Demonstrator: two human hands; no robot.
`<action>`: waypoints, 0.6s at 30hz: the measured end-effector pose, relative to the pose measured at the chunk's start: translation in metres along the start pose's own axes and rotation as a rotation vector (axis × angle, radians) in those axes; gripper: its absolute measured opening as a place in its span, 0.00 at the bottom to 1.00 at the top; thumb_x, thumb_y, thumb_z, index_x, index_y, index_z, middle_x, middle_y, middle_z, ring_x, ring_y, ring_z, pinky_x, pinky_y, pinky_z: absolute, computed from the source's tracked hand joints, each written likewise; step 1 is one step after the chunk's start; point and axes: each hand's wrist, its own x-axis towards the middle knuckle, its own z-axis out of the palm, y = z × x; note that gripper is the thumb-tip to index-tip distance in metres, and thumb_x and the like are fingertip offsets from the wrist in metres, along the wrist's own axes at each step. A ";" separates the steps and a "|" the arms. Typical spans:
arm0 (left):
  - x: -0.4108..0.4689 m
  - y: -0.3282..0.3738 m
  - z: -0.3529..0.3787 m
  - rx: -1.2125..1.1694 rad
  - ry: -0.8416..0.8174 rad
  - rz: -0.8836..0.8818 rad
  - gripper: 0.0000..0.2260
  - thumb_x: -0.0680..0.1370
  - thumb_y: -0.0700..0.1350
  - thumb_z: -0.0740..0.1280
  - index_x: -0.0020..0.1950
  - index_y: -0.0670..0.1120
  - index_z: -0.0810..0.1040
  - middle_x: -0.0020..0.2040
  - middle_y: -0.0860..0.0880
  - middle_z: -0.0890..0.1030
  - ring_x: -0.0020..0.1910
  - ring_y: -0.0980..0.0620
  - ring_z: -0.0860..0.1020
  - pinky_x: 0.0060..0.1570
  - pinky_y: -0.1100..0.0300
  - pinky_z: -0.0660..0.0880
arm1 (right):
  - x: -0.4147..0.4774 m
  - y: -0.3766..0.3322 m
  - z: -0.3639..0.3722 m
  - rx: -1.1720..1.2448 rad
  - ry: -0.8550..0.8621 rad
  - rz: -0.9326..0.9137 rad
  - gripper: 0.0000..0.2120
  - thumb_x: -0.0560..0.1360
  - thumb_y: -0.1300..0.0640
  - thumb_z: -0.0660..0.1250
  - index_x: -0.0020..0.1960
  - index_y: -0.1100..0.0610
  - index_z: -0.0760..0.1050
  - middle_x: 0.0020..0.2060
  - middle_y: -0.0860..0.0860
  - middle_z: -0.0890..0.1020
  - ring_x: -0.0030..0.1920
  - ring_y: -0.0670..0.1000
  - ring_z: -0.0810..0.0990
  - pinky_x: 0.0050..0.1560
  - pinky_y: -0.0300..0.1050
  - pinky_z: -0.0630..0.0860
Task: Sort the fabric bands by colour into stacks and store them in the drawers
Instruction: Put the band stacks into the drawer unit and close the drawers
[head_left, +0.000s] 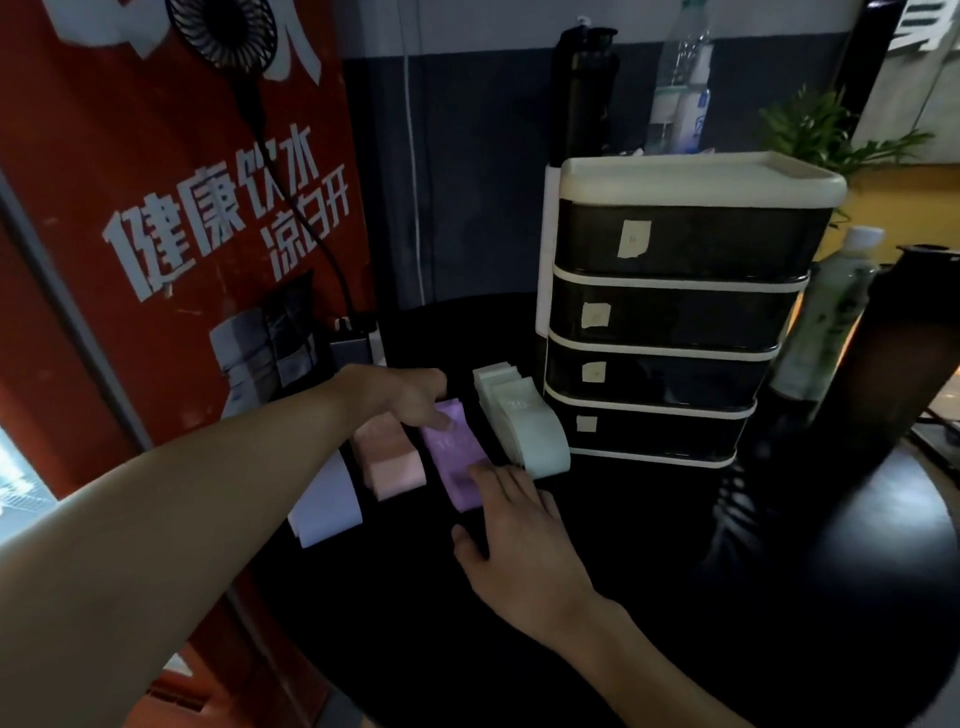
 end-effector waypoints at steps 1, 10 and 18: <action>0.001 0.001 0.000 -0.007 -0.004 -0.003 0.23 0.75 0.57 0.70 0.55 0.37 0.77 0.49 0.43 0.80 0.45 0.47 0.77 0.47 0.47 0.78 | 0.000 0.000 0.000 0.003 0.001 0.003 0.26 0.77 0.45 0.59 0.72 0.49 0.59 0.69 0.46 0.65 0.71 0.46 0.61 0.70 0.45 0.61; -0.007 0.017 -0.005 -0.055 0.056 0.002 0.13 0.74 0.48 0.75 0.48 0.40 0.78 0.46 0.44 0.77 0.41 0.49 0.75 0.39 0.55 0.73 | -0.001 0.001 -0.002 0.038 0.023 0.006 0.24 0.76 0.46 0.61 0.70 0.49 0.62 0.67 0.45 0.67 0.70 0.46 0.62 0.69 0.44 0.60; -0.067 0.046 -0.025 -0.251 0.227 0.165 0.16 0.76 0.40 0.72 0.63 0.43 0.75 0.59 0.47 0.77 0.59 0.50 0.76 0.61 0.55 0.74 | 0.000 0.002 -0.003 0.146 0.055 0.025 0.24 0.76 0.48 0.64 0.70 0.51 0.65 0.67 0.46 0.69 0.69 0.46 0.64 0.68 0.43 0.61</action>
